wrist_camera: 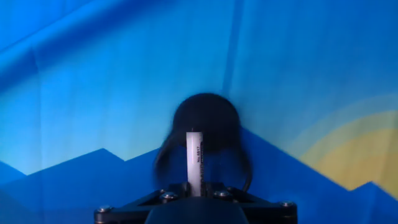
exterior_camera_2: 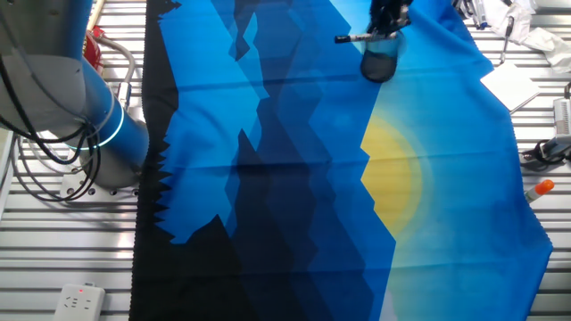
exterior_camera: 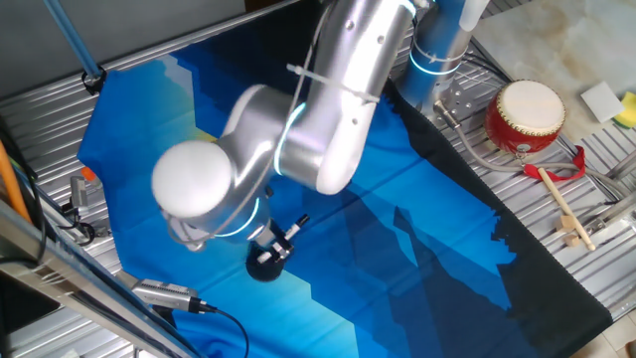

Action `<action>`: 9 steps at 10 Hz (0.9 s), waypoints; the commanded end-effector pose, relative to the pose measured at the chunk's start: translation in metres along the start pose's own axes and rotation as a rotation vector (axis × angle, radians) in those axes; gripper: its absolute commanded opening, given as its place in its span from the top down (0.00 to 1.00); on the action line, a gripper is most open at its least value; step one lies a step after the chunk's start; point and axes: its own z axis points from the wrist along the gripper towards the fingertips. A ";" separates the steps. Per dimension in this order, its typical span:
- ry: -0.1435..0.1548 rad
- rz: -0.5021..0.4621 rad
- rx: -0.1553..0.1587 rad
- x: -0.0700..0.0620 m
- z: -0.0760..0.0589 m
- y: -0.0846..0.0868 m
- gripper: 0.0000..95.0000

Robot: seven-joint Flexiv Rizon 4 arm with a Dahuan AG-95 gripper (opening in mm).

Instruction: Put the pen into the pen holder

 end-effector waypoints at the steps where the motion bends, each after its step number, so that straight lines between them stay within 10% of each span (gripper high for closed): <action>1: 0.040 0.140 -0.038 -0.006 0.014 0.004 1.00; 3: 0.107 0.135 -0.052 -0.014 0.017 0.002 1.00; 5: 0.106 0.151 -0.055 -0.019 0.012 0.001 1.00; 8: 0.060 0.105 -0.086 -0.045 -0.014 -0.003 0.20; 9: 0.058 0.096 -0.097 -0.053 -0.025 -0.004 0.20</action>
